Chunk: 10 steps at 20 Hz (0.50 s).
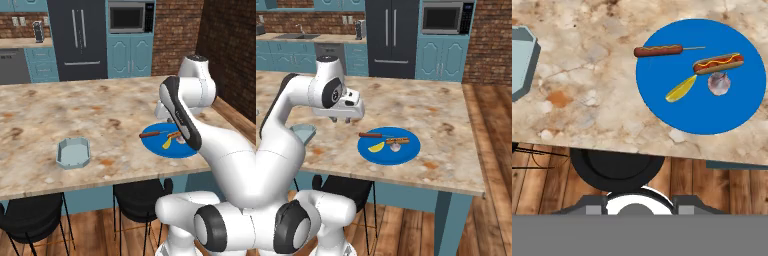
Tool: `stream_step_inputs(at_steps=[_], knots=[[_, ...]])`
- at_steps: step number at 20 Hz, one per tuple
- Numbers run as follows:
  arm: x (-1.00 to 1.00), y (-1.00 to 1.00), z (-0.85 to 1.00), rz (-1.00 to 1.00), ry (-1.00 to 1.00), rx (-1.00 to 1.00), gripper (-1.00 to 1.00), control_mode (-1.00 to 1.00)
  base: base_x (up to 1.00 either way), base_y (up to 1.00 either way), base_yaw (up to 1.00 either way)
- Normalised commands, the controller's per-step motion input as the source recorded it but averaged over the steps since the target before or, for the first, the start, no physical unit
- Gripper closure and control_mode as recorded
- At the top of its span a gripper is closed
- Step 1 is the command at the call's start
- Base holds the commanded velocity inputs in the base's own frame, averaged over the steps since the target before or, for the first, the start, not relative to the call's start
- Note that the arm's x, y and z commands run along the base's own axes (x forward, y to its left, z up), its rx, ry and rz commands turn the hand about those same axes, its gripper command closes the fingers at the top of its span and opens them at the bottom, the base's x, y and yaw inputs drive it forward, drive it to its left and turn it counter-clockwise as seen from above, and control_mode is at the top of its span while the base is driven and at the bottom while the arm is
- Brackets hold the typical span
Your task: Place one cooked food and one vegetable from the large plate to each tupperware container.
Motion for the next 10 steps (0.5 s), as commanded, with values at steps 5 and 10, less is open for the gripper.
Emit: stream_step_inputs(at_steps=[5,10], knots=[[0.13,-0.02,-0.15,-0.15,0.02,0.00,-1.00,-1.00,0.00,0.00,0.00],[0.17,-0.59,-0.28,-0.20,0.02,0.07,-1.00,-1.00,0.00,0.00,0.00]])
